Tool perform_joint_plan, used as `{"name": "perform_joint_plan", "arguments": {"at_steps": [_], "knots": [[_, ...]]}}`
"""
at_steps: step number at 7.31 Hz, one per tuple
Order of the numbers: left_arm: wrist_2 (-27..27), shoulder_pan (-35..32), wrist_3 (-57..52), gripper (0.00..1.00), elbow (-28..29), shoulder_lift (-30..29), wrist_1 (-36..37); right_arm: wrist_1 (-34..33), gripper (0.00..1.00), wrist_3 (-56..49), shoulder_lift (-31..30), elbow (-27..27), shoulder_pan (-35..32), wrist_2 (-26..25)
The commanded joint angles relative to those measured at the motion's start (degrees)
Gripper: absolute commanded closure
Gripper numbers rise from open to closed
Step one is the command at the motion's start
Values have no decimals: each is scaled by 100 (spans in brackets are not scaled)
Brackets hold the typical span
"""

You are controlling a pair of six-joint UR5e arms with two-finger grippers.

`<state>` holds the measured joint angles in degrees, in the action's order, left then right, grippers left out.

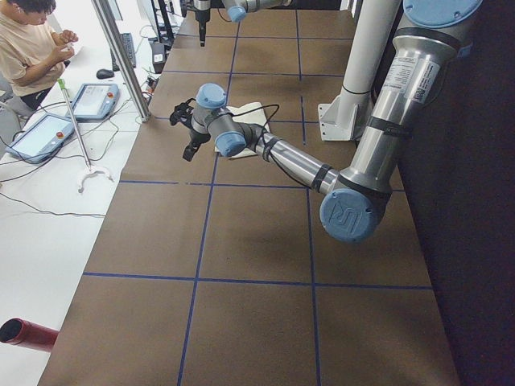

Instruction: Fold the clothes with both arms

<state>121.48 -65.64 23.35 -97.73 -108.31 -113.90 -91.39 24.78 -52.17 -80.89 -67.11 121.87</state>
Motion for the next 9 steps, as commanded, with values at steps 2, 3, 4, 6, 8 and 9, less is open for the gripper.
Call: {"name": "perform_joint_plan", "arguments": {"at_steps": [2, 3, 4, 6, 8, 9], "knots": [[16, -1815, -3625, 1, 26, 82, 1837, -194, 0, -2981, -1458, -128, -1748, 468], [208, -2465, -3896, 0, 148, 21, 2550, -769, 0, -3101, -1593, -129, -2067, 687], [566, -2698, -3908, 0, 228, 108, 2696, -1088, 0, -3102, -2003, -138, -2366, 724], [964, -2857, -3925, 0, 587, 705, 2680, -673, 0, -3189, -3042, -574, -2569, 724], [1001, -3034, -3917, 0, 563, 1083, 2478, -651, 0, -3067, -3990, -1757, -2571, 733], [1009, -3034, -3908, 0, 597, 1241, 2478, -669, 0, -2797, -4246, -2181, -2562, 889]]}}
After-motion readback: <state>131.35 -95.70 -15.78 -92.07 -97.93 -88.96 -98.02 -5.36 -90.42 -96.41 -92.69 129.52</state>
